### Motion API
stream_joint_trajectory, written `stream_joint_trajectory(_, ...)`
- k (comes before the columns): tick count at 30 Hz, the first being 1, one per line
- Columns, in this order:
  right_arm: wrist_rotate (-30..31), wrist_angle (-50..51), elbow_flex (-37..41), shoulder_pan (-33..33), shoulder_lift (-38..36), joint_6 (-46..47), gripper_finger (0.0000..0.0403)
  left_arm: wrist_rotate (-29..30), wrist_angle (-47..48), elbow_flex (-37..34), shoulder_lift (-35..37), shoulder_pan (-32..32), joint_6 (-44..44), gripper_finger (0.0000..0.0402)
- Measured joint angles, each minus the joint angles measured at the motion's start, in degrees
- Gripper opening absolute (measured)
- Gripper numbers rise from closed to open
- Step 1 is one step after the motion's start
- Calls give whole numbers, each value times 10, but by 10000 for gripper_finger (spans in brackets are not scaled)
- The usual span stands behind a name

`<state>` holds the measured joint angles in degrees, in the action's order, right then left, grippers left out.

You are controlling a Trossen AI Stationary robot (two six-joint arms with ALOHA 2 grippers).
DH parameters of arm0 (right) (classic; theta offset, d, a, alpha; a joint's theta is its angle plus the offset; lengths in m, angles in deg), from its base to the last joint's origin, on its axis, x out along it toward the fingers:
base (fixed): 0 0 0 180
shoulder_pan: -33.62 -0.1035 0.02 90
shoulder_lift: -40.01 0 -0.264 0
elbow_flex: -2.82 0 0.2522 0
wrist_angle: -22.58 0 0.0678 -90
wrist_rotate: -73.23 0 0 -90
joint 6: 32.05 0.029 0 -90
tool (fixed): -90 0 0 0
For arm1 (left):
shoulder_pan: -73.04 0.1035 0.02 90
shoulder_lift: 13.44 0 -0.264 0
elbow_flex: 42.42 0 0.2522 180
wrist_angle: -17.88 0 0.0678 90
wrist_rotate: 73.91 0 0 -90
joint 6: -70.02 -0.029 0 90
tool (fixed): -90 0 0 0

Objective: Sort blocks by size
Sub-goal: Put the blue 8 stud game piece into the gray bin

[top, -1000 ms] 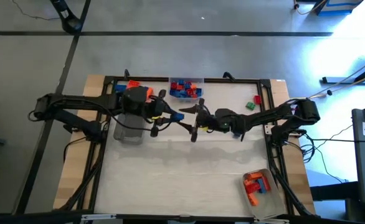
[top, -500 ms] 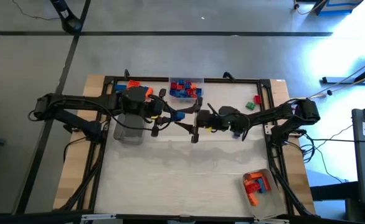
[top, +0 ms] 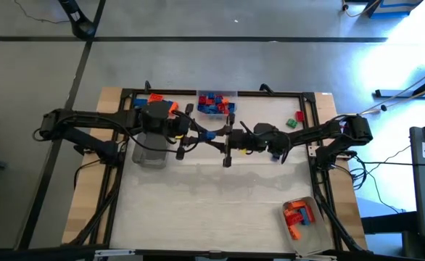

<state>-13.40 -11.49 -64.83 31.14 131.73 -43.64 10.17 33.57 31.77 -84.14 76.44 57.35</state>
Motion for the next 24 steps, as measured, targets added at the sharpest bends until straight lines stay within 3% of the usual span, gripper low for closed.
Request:
stream_joint_trajectory(5, 0, 0, 0, -1, 0, -10, 94, -1, 0, 0, 0, 0, -5, 100)
stream_joint_trajectory(9, 1, 9, -9, -1, 0, -12, 99, 3, 2, 0, 7, 4, -20, 134)
stream_joint_trajectory(14, 67, 85, -26, -20, -20, -50, 96, 11, 57, 0, 51, 18, -24, 179)
stream_joint_trajectory(19, 145, 261, -45, -64, -84, -36, 96, 62, 200, 0, 122, 37, -23, 195)
stream_joint_trajectory(24, 221, 510, -79, -125, -137, 93, 97, 150, 352, 0, 172, 59, -2, 196)
